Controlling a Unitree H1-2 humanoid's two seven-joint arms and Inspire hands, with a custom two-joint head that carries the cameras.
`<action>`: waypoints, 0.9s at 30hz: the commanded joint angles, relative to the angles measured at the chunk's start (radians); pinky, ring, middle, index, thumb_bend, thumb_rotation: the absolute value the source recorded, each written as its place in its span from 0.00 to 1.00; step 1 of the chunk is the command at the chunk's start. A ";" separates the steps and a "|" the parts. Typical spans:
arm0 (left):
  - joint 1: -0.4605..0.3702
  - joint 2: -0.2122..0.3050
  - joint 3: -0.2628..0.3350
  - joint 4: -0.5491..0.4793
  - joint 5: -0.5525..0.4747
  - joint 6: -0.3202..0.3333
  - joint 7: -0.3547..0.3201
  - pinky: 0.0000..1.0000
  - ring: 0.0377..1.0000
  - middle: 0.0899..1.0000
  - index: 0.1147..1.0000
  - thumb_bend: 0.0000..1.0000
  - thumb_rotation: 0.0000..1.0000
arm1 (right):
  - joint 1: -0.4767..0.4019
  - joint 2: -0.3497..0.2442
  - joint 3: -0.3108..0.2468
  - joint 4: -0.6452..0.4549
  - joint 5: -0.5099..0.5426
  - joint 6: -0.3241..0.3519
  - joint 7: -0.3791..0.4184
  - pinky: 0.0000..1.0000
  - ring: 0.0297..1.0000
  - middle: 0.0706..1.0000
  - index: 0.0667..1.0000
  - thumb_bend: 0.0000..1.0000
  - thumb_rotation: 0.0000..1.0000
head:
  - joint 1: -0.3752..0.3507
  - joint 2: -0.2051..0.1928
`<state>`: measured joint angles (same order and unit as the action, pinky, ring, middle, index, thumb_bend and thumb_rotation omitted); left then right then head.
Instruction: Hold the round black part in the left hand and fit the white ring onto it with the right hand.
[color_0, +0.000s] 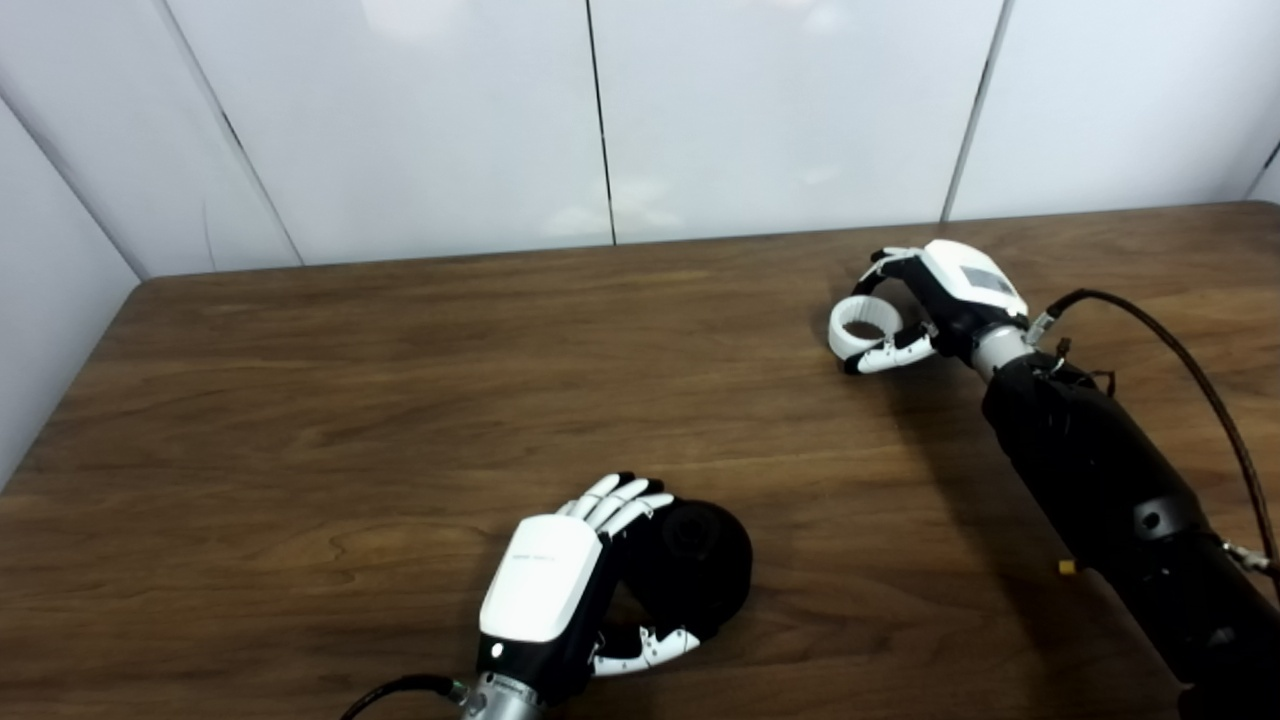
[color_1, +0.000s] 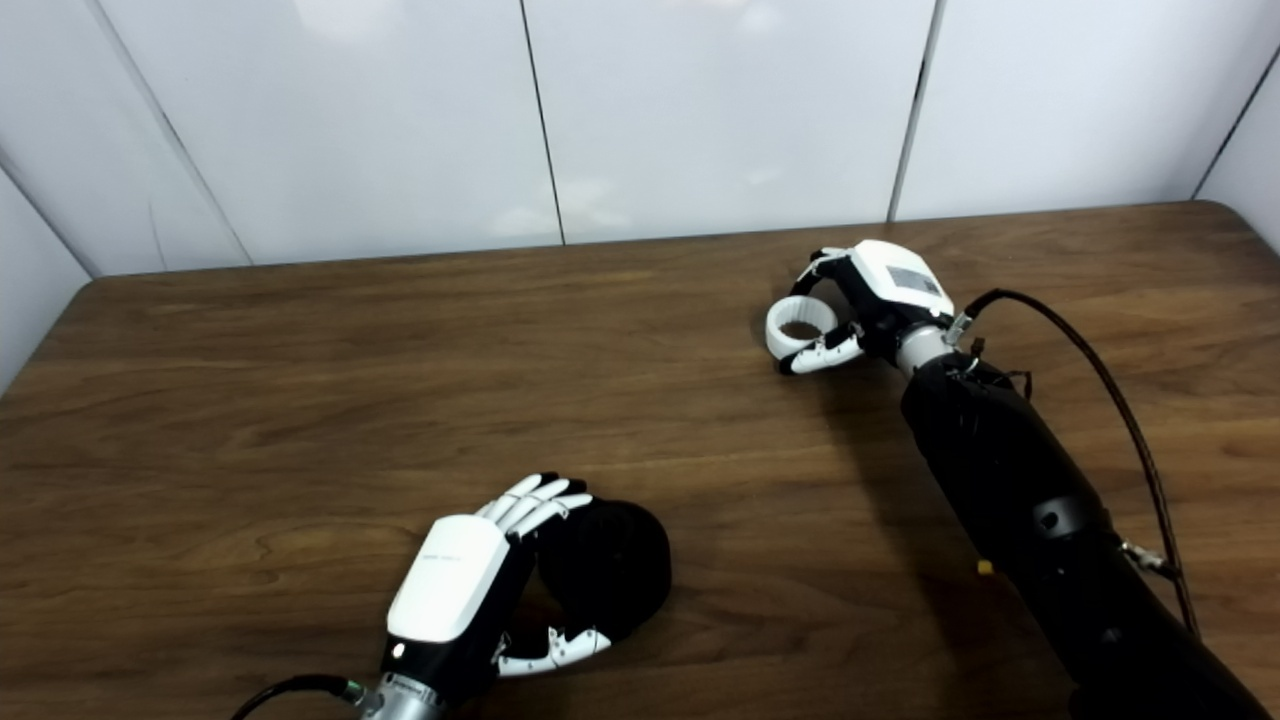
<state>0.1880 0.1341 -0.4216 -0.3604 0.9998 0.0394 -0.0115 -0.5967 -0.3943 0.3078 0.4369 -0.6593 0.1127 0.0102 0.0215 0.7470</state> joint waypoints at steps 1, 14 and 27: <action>0.013 -0.009 -0.003 -0.006 -0.002 0.001 -0.017 0.79 0.90 0.86 0.72 0.71 0.43 | -0.037 -0.009 -0.012 -0.011 -0.003 -0.031 -0.029 0.80 0.91 0.87 0.59 0.76 0.23 | 0.001 0.001; 0.005 -0.013 -0.007 -0.001 0.002 0.011 -0.033 0.75 0.91 0.86 0.72 0.71 0.44 | -0.018 -0.022 -0.016 -0.070 0.004 -0.028 -0.010 0.79 0.91 0.86 0.46 0.52 0.15 | -0.006 0.000; -0.007 -0.017 -0.011 0.015 0.000 0.012 -0.023 0.74 0.90 0.85 0.73 0.72 0.41 | 0.019 -0.023 -0.050 -0.185 0.016 0.000 0.059 0.78 0.91 0.86 0.46 0.52 0.15 | -0.012 -0.006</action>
<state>0.1823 0.1330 -0.4280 -0.3598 0.9999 0.0468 -0.0162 -0.5384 -0.3985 0.2748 0.2953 -0.6484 0.1185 0.0796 0.0092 0.7409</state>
